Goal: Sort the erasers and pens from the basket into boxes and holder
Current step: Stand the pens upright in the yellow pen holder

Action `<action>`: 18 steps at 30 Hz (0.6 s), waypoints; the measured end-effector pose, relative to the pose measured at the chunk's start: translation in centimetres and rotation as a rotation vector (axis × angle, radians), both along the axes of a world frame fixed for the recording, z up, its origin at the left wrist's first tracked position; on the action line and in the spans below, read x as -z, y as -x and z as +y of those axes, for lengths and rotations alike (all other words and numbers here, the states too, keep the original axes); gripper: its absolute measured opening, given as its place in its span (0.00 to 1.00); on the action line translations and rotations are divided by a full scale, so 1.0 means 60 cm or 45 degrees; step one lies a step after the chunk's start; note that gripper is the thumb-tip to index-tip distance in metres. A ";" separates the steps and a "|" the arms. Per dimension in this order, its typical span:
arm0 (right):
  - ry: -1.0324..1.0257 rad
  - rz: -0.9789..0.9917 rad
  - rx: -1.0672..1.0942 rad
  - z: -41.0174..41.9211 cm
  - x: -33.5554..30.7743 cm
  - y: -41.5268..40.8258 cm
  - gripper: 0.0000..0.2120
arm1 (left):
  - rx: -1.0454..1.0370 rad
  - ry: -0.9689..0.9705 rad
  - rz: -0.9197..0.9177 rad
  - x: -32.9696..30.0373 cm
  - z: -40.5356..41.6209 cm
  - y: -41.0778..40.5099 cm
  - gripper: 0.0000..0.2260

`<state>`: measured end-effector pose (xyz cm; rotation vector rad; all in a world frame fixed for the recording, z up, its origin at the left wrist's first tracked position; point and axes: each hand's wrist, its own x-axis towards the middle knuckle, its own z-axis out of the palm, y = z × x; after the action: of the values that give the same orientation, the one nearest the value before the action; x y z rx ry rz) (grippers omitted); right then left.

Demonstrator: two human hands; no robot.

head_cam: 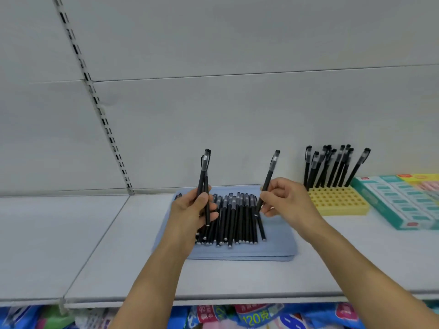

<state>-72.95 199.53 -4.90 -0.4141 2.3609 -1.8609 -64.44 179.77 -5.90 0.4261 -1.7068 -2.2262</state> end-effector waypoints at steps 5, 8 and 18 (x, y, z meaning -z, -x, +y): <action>-0.069 0.168 0.406 0.138 -0.003 0.069 0.05 | 0.121 -0.121 0.073 0.000 0.077 0.037 0.09; -0.148 0.210 0.502 0.189 0.000 0.116 0.04 | 0.152 -0.156 0.083 -0.002 0.129 0.061 0.09; -0.452 0.328 0.380 0.199 0.029 0.199 0.03 | 0.113 -0.145 0.064 0.002 0.210 0.113 0.09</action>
<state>-84.89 211.44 -6.62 -0.2898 2.9979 -1.5095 -71.23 192.38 -6.01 0.3232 -1.6093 -2.3847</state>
